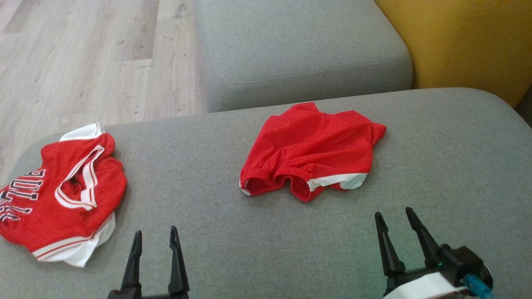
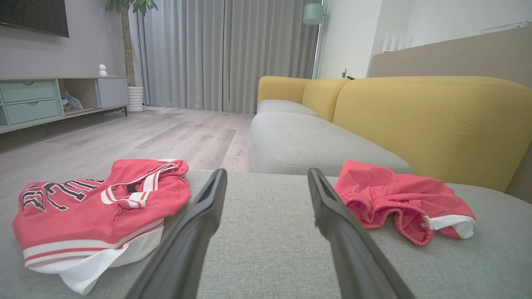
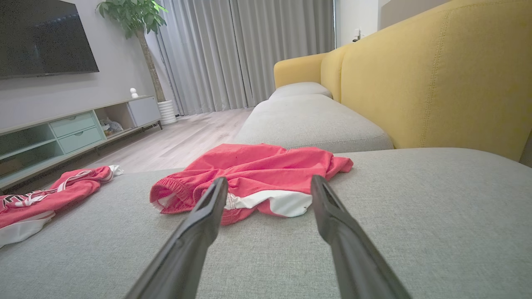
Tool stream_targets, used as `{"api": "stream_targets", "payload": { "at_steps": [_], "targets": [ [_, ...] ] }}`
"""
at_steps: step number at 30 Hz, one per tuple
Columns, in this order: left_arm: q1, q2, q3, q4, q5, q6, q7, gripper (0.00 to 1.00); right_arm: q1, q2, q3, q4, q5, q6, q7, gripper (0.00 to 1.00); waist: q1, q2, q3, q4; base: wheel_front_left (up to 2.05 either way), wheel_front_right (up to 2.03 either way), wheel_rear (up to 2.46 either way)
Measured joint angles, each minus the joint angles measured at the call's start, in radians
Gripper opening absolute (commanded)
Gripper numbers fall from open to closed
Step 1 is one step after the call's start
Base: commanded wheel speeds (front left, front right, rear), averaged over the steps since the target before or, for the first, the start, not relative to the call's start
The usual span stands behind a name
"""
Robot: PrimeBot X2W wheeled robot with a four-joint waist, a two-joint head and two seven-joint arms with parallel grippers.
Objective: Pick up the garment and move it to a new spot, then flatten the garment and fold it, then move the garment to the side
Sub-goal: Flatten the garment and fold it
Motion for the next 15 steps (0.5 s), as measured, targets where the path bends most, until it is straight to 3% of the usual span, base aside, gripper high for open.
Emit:
{"api": "stream_targets", "payload": {
  "at_steps": [15],
  "targets": [
    [0.0, 0.0, 0.002, 0.017, 0.009, -0.001, 0.0, 1.0, 0.003, 0.0, 0.005, 0.0, 0.007, 0.0, 0.0, 1.0, 0.0002, 0.0, 0.008, 0.005, 0.0, 0.0, 0.0]
  ]
}}
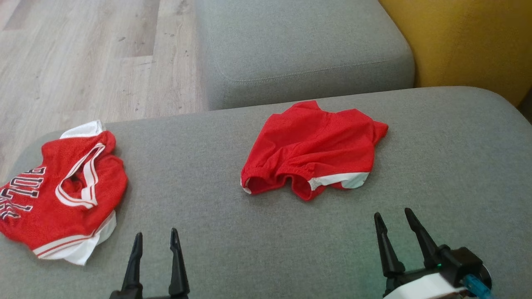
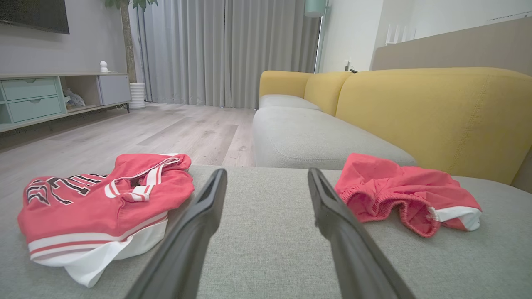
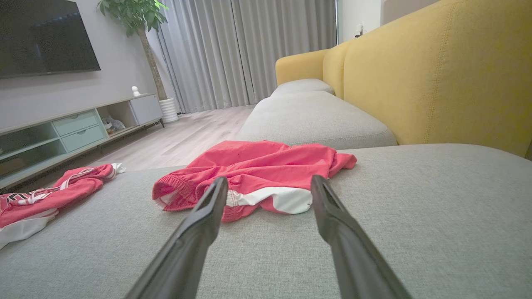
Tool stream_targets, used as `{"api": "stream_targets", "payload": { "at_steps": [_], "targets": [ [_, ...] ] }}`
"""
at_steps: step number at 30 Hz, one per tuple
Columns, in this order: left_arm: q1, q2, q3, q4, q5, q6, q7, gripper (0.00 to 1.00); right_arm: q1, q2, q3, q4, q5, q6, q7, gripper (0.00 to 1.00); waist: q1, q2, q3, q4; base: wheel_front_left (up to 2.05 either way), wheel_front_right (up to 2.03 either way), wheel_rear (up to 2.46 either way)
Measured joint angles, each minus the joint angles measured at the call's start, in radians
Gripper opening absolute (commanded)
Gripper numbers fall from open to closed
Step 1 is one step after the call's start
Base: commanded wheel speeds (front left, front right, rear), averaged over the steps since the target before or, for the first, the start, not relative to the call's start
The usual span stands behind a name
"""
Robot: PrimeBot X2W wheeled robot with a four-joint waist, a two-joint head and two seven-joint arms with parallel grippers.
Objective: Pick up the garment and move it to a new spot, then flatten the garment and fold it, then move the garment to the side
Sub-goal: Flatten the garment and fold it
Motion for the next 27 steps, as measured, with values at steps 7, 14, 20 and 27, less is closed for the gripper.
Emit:
{"api": "stream_targets", "payload": {
  "at_steps": [7, 14, 20, 27],
  "targets": [
    [0.0, 0.0, 0.0, 0.002, 0.009, -0.001, 0.0, 1.0, 0.004, 0.0, -0.003, 0.0, 0.0, 0.0, 0.0, 1.0, 0.0, 0.0, 0.004, 0.002, 0.0, 0.0, 0.0],
    [0.0, 0.0, 0.001, 0.008, 0.01, -0.008, 0.0, 1.0, 0.004, 0.0, -0.004, 0.0, 0.0, 0.0, 0.0, 1.0, 0.0, 0.0, 0.01, 0.003, 0.0, 0.0, 0.0],
    [0.0, 0.0, 0.002, 0.012, 0.016, -0.009, 0.0, 1.0, 0.004, 0.0, -0.004, 0.0, 0.0, 0.0, 0.0, 1.0, 0.0, 0.0, 0.015, 0.004, 0.0, 0.0, 0.0],
    [0.0, 0.0, 0.002, 0.014, 0.02, -0.009, 0.0, 1.0, 0.004, 0.0, -0.004, 0.0, 0.0, 0.0, 0.0, 1.0, 0.0, 0.0, 0.018, 0.006, 0.0, 0.0, 0.0]
  ]
}}
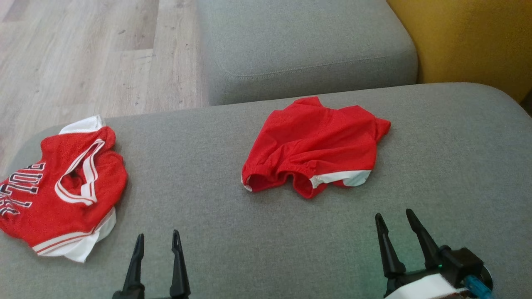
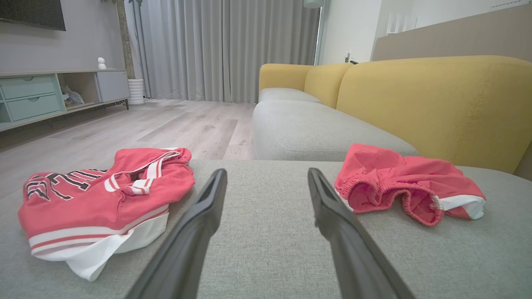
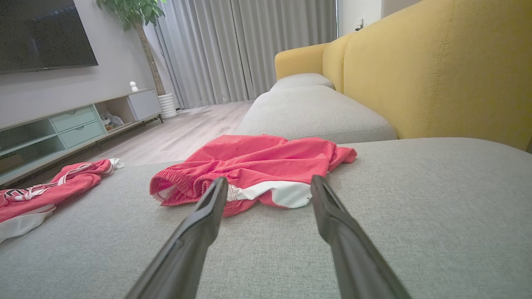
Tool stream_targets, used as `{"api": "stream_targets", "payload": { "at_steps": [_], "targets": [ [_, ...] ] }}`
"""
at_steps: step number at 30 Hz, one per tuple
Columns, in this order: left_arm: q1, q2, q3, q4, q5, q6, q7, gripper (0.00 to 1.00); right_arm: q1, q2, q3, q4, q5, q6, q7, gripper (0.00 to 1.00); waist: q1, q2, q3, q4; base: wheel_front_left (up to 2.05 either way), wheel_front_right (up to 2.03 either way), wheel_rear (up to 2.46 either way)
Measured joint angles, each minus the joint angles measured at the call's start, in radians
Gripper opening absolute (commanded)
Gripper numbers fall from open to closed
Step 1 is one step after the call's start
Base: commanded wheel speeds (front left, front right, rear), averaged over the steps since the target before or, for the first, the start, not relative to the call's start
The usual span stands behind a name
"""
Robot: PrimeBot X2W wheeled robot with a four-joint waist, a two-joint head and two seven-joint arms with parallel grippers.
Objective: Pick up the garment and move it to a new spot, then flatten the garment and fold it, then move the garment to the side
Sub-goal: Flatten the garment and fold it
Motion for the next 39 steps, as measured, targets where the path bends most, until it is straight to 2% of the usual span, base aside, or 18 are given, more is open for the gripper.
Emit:
{"api": "stream_targets", "payload": {
  "at_steps": [6, 14, 27, 33, 36, 39],
  "targets": [
    [0.0, 0.0, -0.005, 0.008, -0.004, -0.001, 0.0, 1.0, 0.0, 0.0, 0.0, 0.0, 0.0, 0.0, 0.0, 1.0, 0.0, 0.0, 0.011, -0.007, 0.0, 0.0, 0.0],
    [-0.042, 0.0, -0.07, 0.078, -0.032, -0.052, 0.0, 1.0, -0.003, 0.0, 0.005, 0.0, 0.0, 0.0, 0.0, 1.0, 0.0, 0.0, 0.043, -0.054, 0.0, 0.0, 0.0],
    [-0.388, -0.002, -0.271, 0.361, -0.131, -0.16, 0.0, 1.0, -0.071, 0.0, 0.037, -0.002, 0.0, 0.0, 0.0, 1.0, 0.0002, 0.0, 0.158, -0.185, 0.0, 0.0, 0.0],
    [-0.547, -0.002, -0.339, 0.546, -0.219, -0.168, 0.0, 1.0, -0.124, 0.0, 0.053, -0.008, 0.0, 0.0, 0.0, 1.0, 0.0001, 0.0, 0.214, -0.254, 0.0, 0.0, 0.0],
    [-0.612, -0.003, -0.382, 0.598, -0.264, -0.186, 0.0, 1.0, -0.132, 0.0, 0.058, -0.008, 0.0, 0.0, 0.0, 1.0, 0.0001, 0.0, 0.238, -0.285, 0.0, 0.0, 0.0],
    [-0.661, -0.005, -0.413, 0.631, -0.301, -0.185, 0.0, 1.0, -0.141, 0.0, 0.058, -0.008, 0.0, 0.0, 0.0, 1.0, 0.0001, 0.0, 0.259, -0.31, 0.0, 0.0, 0.0]
  ]
}}
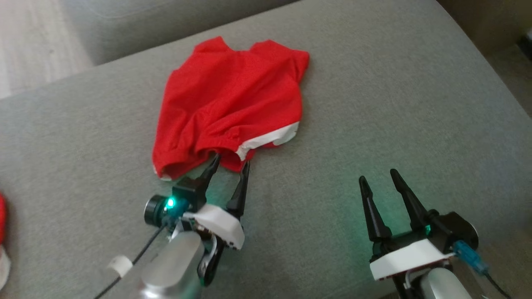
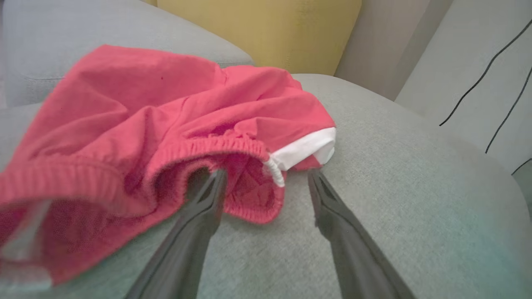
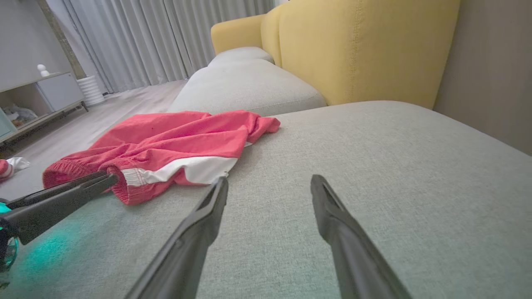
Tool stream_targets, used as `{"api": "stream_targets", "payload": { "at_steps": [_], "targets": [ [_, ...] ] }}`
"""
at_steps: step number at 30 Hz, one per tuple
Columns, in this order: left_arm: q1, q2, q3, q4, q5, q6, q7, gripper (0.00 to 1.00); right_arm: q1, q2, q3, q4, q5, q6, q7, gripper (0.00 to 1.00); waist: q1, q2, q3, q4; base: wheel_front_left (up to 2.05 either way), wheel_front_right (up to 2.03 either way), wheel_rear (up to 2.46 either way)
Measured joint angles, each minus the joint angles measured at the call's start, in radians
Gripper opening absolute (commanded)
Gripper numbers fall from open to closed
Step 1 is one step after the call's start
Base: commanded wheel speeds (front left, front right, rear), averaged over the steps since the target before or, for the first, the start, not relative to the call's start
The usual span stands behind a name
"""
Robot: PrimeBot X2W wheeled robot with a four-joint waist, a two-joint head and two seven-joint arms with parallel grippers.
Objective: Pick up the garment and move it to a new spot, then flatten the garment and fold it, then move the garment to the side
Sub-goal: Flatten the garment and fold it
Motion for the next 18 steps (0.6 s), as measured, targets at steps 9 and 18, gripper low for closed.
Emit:
{"api": "stream_targets", "payload": {
  "at_steps": [9, 18],
  "targets": [
    [-0.083, -0.001, -0.023, 0.086, -0.049, 0.018, 0.0, 1.0, -0.033, 0.0, 0.007, -0.01, 0.0, 0.0, 0.0, 1.0, -0.0001, 0.0, 0.049, -0.05, 0.0, 0.0, 0.0],
    [-0.091, -0.002, -0.002, 0.035, -0.027, -0.006, 0.0, 0.0, -0.036, 0.0, -0.005, -0.012, 0.002, 0.0, 0.0, 1.0, -0.0002, 0.0, 0.051, -0.043, 0.0, 0.0, 0.0]
  ]
}}
